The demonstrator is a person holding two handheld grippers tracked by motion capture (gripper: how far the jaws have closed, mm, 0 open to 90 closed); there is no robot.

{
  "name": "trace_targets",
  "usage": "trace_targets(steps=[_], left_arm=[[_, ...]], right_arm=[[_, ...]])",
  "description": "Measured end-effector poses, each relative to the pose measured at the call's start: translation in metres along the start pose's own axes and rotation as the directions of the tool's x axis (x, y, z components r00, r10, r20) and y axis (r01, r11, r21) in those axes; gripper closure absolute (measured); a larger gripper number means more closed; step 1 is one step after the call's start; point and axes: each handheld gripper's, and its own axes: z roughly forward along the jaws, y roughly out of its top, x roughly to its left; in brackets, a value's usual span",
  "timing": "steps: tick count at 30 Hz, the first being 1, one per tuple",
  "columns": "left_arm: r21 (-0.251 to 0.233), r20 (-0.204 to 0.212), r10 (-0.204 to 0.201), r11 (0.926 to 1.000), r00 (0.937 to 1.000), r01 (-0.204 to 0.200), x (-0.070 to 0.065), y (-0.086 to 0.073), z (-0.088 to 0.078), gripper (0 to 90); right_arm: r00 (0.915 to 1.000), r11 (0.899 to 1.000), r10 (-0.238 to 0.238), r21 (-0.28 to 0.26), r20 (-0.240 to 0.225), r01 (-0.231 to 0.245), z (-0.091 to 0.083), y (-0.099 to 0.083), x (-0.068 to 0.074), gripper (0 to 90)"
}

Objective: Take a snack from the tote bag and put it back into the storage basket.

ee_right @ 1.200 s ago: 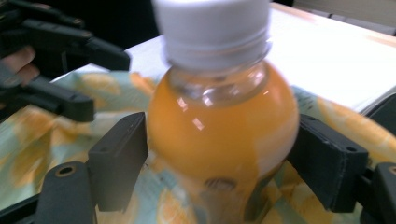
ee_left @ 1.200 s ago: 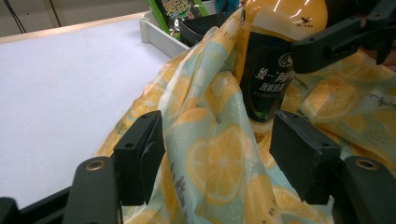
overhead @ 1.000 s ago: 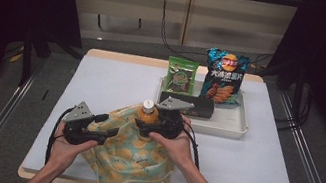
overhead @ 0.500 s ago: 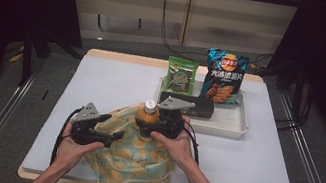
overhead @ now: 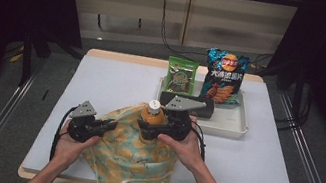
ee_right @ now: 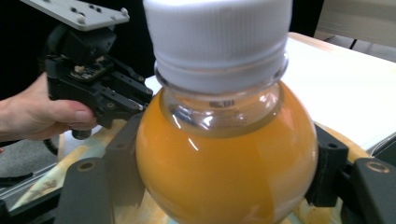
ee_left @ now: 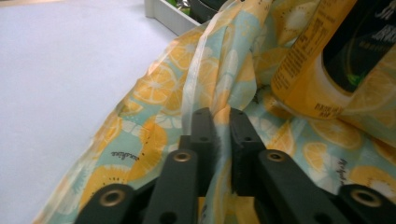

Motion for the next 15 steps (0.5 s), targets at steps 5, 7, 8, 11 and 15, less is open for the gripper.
trace_targets(steps=[5, 7, 8, 11, 15], left_arm=[[0.008, 0.01, -0.003, 1.0, 0.9999, 0.003, 0.003, -0.004, -0.004, 88.5], [0.017, 0.004, -0.007, 0.9998, 1.0, 0.007, 0.006, -0.006, -0.006, 89.1], [0.017, 0.004, -0.007, 0.9998, 1.0, 0.007, 0.008, -0.007, -0.008, 89.2], [0.01, -0.014, -0.022, 0.9997, 0.9997, 0.023, 0.012, -0.01, -0.014, 89.3], [-0.012, -0.023, -0.023, 0.9997, 0.9995, 0.022, 0.016, -0.012, -0.024, 89.4]], right_arm=[[0.9997, 1.0, -0.023, -0.012, 0.003, 0.023, -0.008, 0.006, 0.001, 30.1], [0.9995, 0.999, -0.031, -0.022, 0.001, 0.031, -0.011, 0.011, 0.002, 30.1], [0.9995, 0.999, -0.03, -0.028, -0.004, 0.03, -0.012, 0.013, 0.002, 30.1], [0.9996, 0.999, -0.026, -0.043, -0.013, 0.025, -0.018, 0.02, 0.003, 30.1], [0.9993, 0.998, -0.037, -0.054, -0.008, 0.037, -0.03, 0.03, 0.005, 30.1]])
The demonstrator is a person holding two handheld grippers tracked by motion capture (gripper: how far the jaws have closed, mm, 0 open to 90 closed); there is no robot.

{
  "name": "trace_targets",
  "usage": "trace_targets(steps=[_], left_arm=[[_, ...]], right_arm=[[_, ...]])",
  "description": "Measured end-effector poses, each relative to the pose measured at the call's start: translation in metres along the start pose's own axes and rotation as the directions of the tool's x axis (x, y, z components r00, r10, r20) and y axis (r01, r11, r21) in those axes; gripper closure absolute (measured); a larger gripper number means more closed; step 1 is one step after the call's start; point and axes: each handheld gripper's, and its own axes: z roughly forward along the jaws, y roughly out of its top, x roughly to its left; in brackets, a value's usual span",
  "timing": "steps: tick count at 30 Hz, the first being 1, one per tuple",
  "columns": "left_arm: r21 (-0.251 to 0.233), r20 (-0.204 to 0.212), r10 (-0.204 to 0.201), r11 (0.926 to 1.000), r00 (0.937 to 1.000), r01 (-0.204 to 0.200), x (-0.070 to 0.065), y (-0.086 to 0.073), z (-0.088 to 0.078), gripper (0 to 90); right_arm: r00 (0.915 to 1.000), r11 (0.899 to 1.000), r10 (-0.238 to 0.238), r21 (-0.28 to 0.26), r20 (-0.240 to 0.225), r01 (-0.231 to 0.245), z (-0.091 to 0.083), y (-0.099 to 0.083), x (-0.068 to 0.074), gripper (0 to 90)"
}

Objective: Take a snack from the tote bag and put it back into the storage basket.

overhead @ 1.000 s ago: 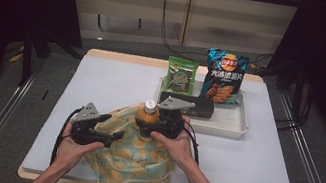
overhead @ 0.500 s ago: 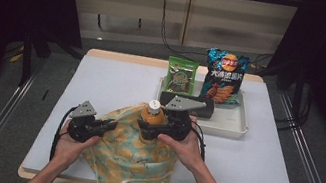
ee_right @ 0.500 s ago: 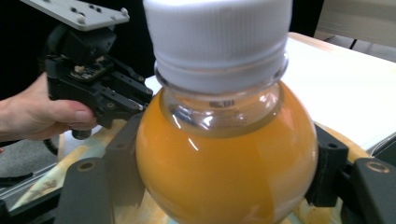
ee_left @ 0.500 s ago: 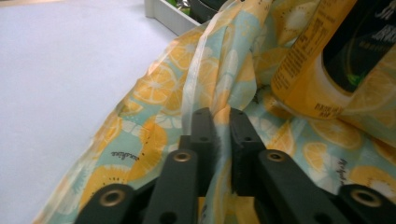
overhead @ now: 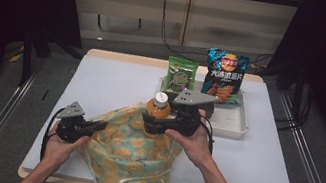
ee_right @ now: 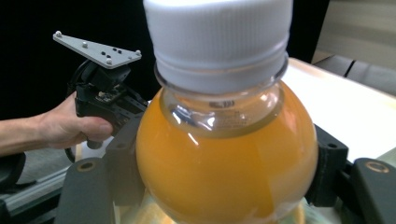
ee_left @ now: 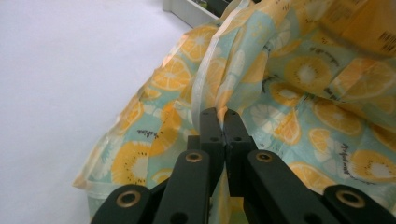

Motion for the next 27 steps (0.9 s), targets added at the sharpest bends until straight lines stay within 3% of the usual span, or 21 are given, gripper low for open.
trace_targets(steps=[3, 10, 12, 17, 21, 27], left_arm=[[-0.007, -0.015, -0.009, 0.9999, 0.9998, 0.008, 0.003, -0.003, -0.007, 89.5], [-0.035, -0.047, -0.044, 0.9985, 0.998, 0.042, 0.016, -0.007, -0.021, 89.5], [-0.053, -0.058, -0.072, 0.9962, 0.9957, 0.069, 0.019, -0.007, -0.023, 89.5], [-0.049, -0.064, -0.063, 0.997, 0.996, 0.059, 0.021, -0.008, -0.025, 89.3], [-0.062, -0.046, -0.055, 0.9967, 0.9974, 0.053, 0.018, -0.008, -0.028, 89.1], [-0.076, -0.092, -0.058, 0.9958, 0.994, 0.051, 0.019, -0.007, -0.032, 88.5]], right_arm=[[0.9998, 0.999, 0.019, -0.031, -0.003, -0.019, -0.012, 0.007, -0.003, 30.1], [0.9988, 0.999, 0.009, -0.04, 0.048, -0.007, -0.033, 0.012, -0.011, 30.1], [0.9987, 0.999, 0.002, -0.038, 0.051, 0.0, -0.037, 0.01, -0.011, 30.1], [0.9973, 0.999, 0.011, -0.037, 0.073, -0.008, -0.045, 0.003, -0.018, 30.1], [0.9936, 0.999, 0.03, -0.043, 0.109, -0.026, -0.058, -0.007, -0.026, 30.1], [0.9889, 0.999, 0.041, -0.034, 0.143, -0.037, -0.07, -0.015, -0.033, 30.0]])
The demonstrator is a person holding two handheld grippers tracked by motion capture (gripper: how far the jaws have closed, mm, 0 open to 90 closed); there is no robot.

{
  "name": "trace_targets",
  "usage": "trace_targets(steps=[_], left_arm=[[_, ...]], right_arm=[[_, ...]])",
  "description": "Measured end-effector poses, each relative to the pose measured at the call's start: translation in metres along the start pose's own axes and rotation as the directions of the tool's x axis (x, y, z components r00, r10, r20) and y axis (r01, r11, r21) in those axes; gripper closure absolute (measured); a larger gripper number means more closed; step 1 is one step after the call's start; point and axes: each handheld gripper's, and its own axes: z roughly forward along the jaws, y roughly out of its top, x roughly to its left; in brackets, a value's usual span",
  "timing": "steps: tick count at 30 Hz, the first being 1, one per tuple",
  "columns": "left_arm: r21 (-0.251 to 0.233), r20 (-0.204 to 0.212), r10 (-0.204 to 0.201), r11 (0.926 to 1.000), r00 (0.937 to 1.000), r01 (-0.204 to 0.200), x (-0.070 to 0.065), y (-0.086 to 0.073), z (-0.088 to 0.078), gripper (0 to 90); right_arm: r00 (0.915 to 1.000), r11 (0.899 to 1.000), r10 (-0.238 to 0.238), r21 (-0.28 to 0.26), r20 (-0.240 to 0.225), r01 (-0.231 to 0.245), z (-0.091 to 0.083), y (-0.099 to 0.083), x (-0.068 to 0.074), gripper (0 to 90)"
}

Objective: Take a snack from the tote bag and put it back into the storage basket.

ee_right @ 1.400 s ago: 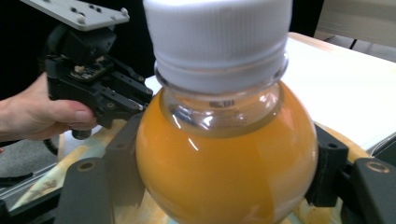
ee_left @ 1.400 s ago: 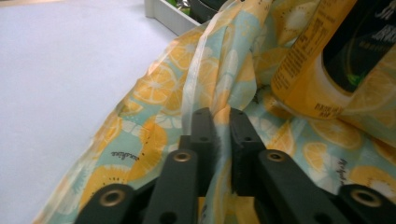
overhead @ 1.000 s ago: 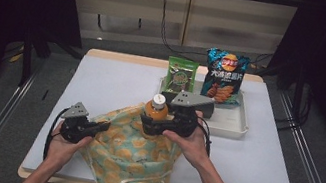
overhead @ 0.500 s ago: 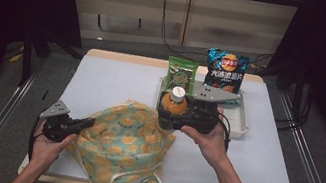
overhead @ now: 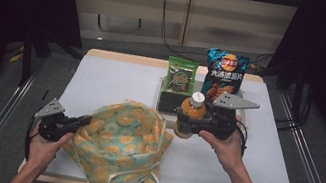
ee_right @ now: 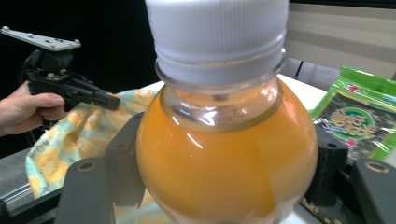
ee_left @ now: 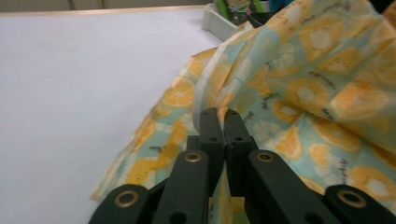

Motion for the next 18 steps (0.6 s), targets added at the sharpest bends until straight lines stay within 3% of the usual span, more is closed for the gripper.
trace_targets(steps=[6, 11, 13, 14, 18], left_arm=[[-0.026, 0.047, -0.007, 0.9996, 0.9989, 0.008, 0.0, 0.001, -0.002, 86.3], [-0.055, 0.074, -0.031, 0.9979, 0.9968, 0.035, -0.003, 0.004, -0.004, 66.2], [-0.075, 0.101, -0.067, 0.9944, 0.9927, 0.075, -0.005, 0.007, -0.004, 47.9], [-0.078, 0.091, -0.046, 0.9956, 0.9948, 0.053, -0.007, 0.01, -0.006, 44.8], [-0.096, 0.098, -0.022, 0.9949, 0.995, 0.031, -0.014, 0.017, -0.008, 39.5]], right_arm=[[0.9998, 1.0, 0.013, 0.008, 0.013, -0.013, -0.007, -0.008, -0.008, 30.0], [0.9993, 1.0, 0.022, 0.004, 0.029, -0.022, -0.012, -0.009, -0.016, 30.1], [0.9993, 1.0, 0.022, 0.0, 0.028, -0.022, -0.014, -0.008, -0.019, 30.1], [0.9993, 1.0, 0.023, 0.002, 0.029, -0.023, -0.015, -0.008, -0.021, 30.1], [0.999, 1.0, 0.023, -0.001, 0.039, -0.023, -0.019, -0.007, -0.029, 30.1]])
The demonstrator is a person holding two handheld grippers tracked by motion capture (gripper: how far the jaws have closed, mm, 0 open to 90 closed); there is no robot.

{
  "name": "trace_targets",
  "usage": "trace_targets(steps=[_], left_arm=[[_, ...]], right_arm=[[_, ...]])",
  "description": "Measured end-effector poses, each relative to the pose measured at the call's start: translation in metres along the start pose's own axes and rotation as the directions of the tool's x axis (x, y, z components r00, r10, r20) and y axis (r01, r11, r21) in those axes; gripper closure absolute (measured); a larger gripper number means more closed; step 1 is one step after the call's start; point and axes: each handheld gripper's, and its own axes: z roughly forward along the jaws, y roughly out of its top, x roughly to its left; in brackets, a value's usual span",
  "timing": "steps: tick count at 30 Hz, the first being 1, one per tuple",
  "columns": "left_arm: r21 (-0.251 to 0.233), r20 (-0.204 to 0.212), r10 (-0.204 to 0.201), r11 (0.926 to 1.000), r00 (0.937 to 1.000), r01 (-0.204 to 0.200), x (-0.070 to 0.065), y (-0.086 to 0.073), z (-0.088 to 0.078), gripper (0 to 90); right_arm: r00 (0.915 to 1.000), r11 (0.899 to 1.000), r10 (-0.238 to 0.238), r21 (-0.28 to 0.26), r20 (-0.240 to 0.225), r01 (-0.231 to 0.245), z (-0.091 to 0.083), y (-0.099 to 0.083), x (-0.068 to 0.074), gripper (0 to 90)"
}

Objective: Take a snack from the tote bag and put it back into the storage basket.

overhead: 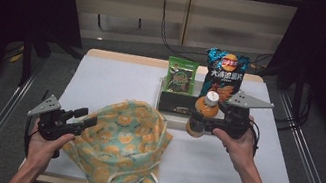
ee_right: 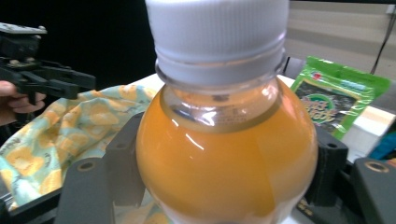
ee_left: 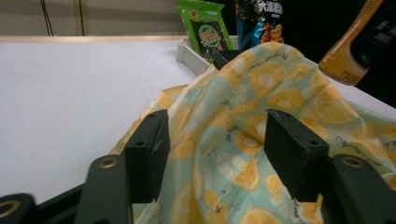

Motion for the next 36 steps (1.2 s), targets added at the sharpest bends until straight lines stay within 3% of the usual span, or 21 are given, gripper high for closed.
trace_targets(steps=[4, 6, 12, 15, 19, 25, 29, 36], left_arm=[[0.004, 0.009, 0.034, 0.9994, 0.9994, -0.034, -0.012, 0.004, -0.002, 31.7], [-0.011, 0.038, 0.022, 0.9997, 0.999, -0.022, -0.016, 0.004, -0.004, 32.4], [0.02, 0.05, 0.067, 0.9975, 0.9965, -0.068, -0.035, 0.002, -0.002, 28.0], [0.026, 0.083, 0.069, 0.9971, 0.9942, -0.072, -0.043, 0.0, -0.003, 25.4], [0.035, 0.069, 0.088, 0.9952, 0.9937, -0.091, -0.051, -0.004, -0.003, 21.9], [0.055, 0.066, 0.103, 0.9928, 0.9925, -0.107, -0.054, -0.017, 0.002, 14.6], [0.059, 0.054, 0.105, 0.9923, 0.993, -0.109, -0.051, -0.021, 0.001, 13.9], [0.061, 0.06, 0.109, 0.9917, 0.9922, -0.113, -0.049, -0.023, 0.003, 13.4]], right_arm=[[1.0, 1.0, 0.002, 0.0, 0.001, -0.002, -0.005, -0.001, -0.01, 30.1], [1.0, 1.0, 0.002, 0.002, 0.009, -0.002, -0.008, -0.001, -0.014, 30.0], [0.9995, 1.0, 0.011, 0.001, 0.029, -0.011, -0.015, -0.003, -0.029, 30.0], [0.9992, 1.0, 0.0, 0.006, 0.04, 0.0, -0.017, -0.002, -0.036, 30.0], [0.9984, 1.0, 0.004, 0.0, 0.057, -0.004, -0.019, -0.002, -0.048, 30.0], [0.9993, 1.0, 0.009, 0.008, 0.036, -0.009, -0.021, -0.002, -0.062, 30.0], [0.9985, 0.999, 0.017, 0.028, 0.052, -0.018, -0.021, -0.005, -0.072, 30.0], [0.996, 0.998, -0.025, 0.068, 0.086, 0.019, -0.018, -0.005, -0.087, 30.0]])
